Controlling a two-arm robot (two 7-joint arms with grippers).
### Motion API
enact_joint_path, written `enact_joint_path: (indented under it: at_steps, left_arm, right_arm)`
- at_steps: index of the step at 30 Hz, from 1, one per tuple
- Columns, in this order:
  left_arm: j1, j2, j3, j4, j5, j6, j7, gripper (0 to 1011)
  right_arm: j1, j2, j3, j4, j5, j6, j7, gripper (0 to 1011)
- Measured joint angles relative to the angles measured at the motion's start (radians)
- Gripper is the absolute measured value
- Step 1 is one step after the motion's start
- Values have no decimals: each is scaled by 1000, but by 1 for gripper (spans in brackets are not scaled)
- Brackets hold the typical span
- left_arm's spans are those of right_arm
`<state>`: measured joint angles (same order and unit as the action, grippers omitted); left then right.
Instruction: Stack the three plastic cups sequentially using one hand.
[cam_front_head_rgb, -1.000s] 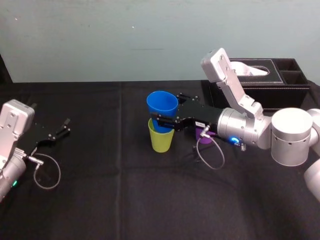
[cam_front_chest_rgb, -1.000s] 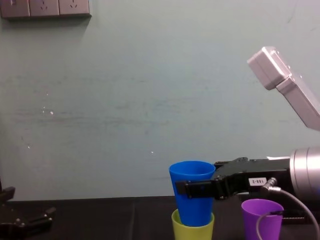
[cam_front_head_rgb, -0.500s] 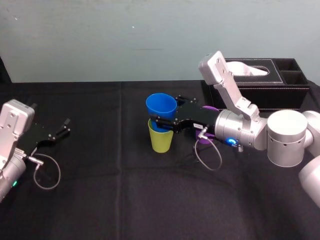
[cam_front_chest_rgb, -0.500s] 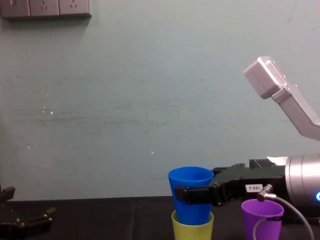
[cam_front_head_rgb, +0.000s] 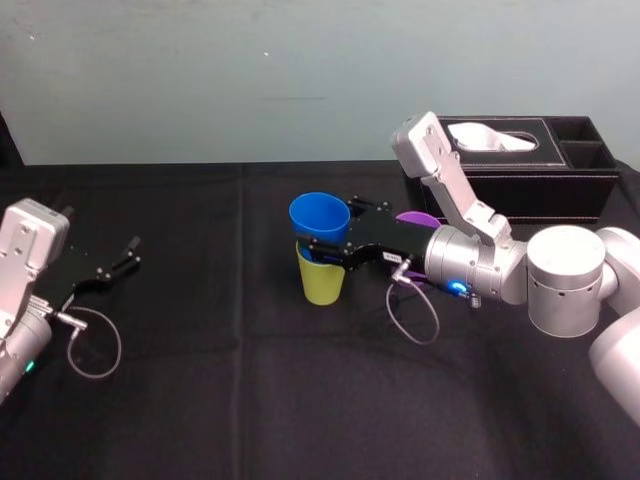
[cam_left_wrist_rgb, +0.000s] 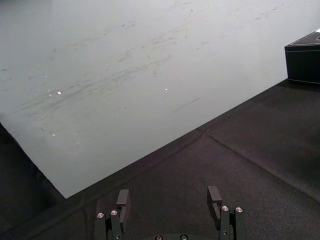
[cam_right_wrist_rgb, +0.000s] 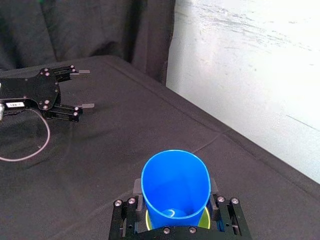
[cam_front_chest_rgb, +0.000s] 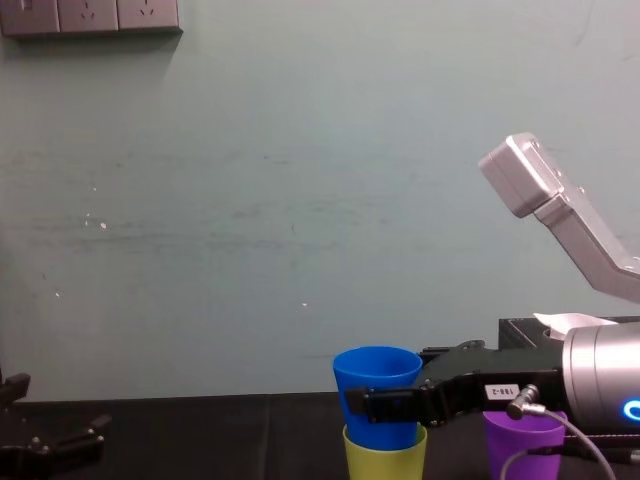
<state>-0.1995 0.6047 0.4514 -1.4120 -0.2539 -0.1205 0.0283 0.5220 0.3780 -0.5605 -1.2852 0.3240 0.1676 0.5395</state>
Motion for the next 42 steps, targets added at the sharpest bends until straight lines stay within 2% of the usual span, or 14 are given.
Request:
enact_joint_path:
  at_steps: [10, 13, 14, 16, 17, 21, 38, 42]
  left_arm:
    - [0, 0, 0, 0, 0, 0, 0, 1010]
    - [0, 0, 0, 0, 0, 0, 0, 1010]
    - [0, 0, 0, 0, 0, 0, 0, 1010]
    - [0, 0, 0, 0, 0, 0, 0, 1010]
    - [0, 0, 0, 0, 0, 0, 0, 1010]
    - [0, 0, 0, 0, 0, 0, 0, 1010]
    - [0, 0, 0, 0, 0, 0, 0, 1010]
    - [0, 0, 0, 0, 0, 0, 0, 1010]
  right_arm:
    - [0, 1, 1, -1, 1, 1, 0, 726]
    - [-1, 1, 1, -2, 1, 1, -1, 778]
    - [-1, 1, 1, -3, 2, 1, -1, 824]
    - [-1, 1, 1, -3, 2, 1, -1, 853]
    - [-1, 1, 1, -3, 2, 1, -1, 911]
    - [-1, 1, 1, -4, 3, 2, -1, 998]
    - [-1, 2, 1, -5, 4, 3, -2, 1000]
    - [-22, 20, 11, -39, 4, 3, -9, 1000]
